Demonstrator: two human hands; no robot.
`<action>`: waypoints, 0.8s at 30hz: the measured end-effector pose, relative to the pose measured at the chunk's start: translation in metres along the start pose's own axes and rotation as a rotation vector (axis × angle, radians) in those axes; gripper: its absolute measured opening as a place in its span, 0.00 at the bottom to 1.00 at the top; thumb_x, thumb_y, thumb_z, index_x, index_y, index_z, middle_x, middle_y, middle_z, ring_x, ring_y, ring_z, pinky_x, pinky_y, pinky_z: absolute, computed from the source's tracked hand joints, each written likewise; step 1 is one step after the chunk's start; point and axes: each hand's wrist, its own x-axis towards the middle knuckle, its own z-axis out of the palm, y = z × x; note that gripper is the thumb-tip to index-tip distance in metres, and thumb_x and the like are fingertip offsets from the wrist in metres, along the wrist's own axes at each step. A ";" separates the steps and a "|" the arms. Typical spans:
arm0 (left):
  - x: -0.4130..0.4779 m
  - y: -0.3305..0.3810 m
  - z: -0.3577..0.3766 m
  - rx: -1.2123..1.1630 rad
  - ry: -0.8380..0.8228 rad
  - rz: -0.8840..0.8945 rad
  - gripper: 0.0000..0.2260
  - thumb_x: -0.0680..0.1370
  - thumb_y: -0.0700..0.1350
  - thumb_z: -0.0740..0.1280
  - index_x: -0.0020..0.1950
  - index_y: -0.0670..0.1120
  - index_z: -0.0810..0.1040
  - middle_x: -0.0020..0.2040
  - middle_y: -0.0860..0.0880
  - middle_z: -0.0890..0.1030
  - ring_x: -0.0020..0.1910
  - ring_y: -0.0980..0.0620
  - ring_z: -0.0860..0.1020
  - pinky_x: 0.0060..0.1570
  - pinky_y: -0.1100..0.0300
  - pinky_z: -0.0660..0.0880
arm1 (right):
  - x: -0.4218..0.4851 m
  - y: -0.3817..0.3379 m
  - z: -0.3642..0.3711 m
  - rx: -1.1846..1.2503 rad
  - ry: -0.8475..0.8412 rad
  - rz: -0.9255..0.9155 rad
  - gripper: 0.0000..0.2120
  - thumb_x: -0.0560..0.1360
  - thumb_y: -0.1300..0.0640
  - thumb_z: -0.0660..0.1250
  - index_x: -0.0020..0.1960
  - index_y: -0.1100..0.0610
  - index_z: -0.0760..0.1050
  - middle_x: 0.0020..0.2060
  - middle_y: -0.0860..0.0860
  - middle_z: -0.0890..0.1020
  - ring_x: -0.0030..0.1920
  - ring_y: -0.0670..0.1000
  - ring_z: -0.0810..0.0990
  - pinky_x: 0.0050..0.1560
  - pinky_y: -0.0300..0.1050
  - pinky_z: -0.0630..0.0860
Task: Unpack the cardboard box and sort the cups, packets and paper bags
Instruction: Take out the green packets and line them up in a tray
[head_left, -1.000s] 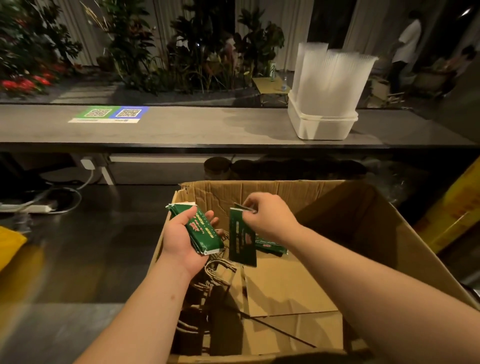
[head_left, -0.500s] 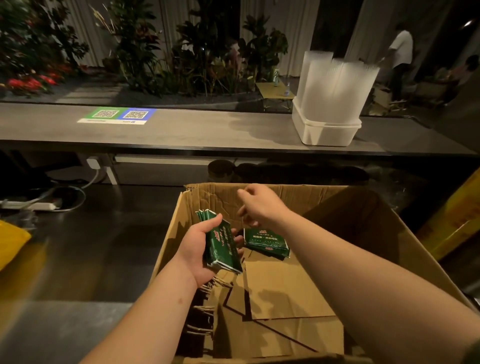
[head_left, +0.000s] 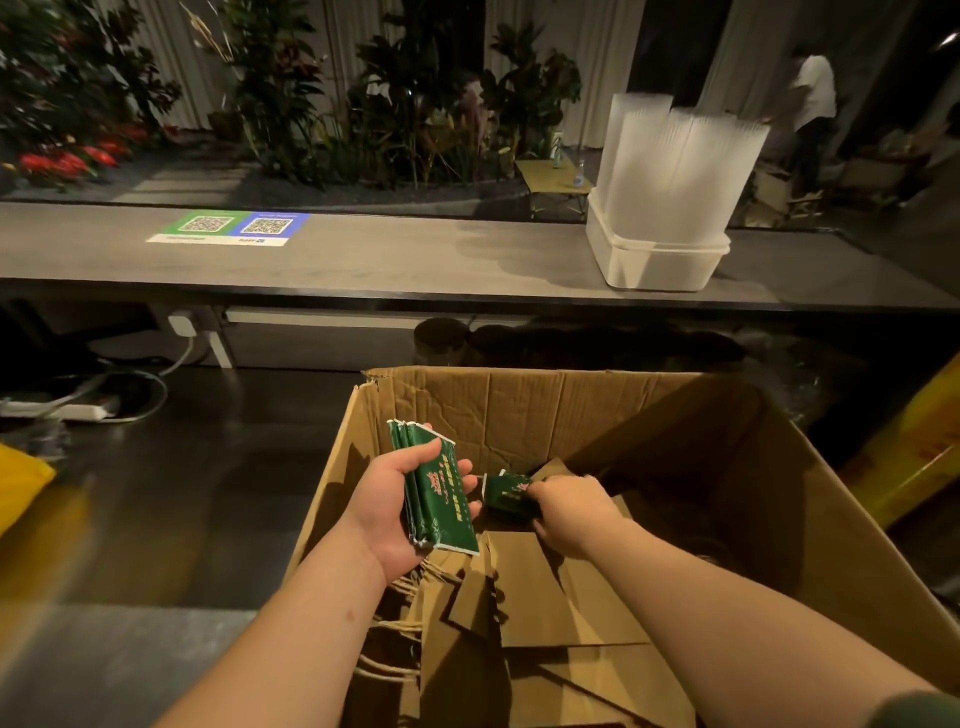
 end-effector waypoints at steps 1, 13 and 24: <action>0.000 0.000 -0.001 0.009 0.006 -0.001 0.21 0.78 0.49 0.69 0.68 0.41 0.77 0.63 0.37 0.82 0.58 0.38 0.81 0.56 0.41 0.78 | -0.002 -0.002 -0.001 -0.020 0.020 -0.030 0.19 0.80 0.51 0.68 0.71 0.48 0.75 0.58 0.49 0.83 0.59 0.52 0.81 0.64 0.52 0.78; -0.003 0.001 0.005 -0.005 0.018 -0.012 0.21 0.82 0.53 0.64 0.67 0.40 0.77 0.68 0.36 0.78 0.64 0.36 0.79 0.62 0.37 0.76 | -0.055 0.018 -0.033 -0.043 0.012 -0.260 0.14 0.81 0.55 0.66 0.66 0.51 0.79 0.60 0.50 0.82 0.62 0.50 0.80 0.64 0.48 0.78; -0.015 0.003 0.008 -0.085 -0.236 -0.109 0.27 0.81 0.61 0.63 0.69 0.40 0.79 0.67 0.33 0.78 0.64 0.33 0.78 0.69 0.37 0.70 | -0.044 -0.020 -0.063 0.423 0.783 -0.478 0.17 0.73 0.61 0.77 0.60 0.52 0.84 0.56 0.52 0.80 0.57 0.53 0.77 0.54 0.43 0.77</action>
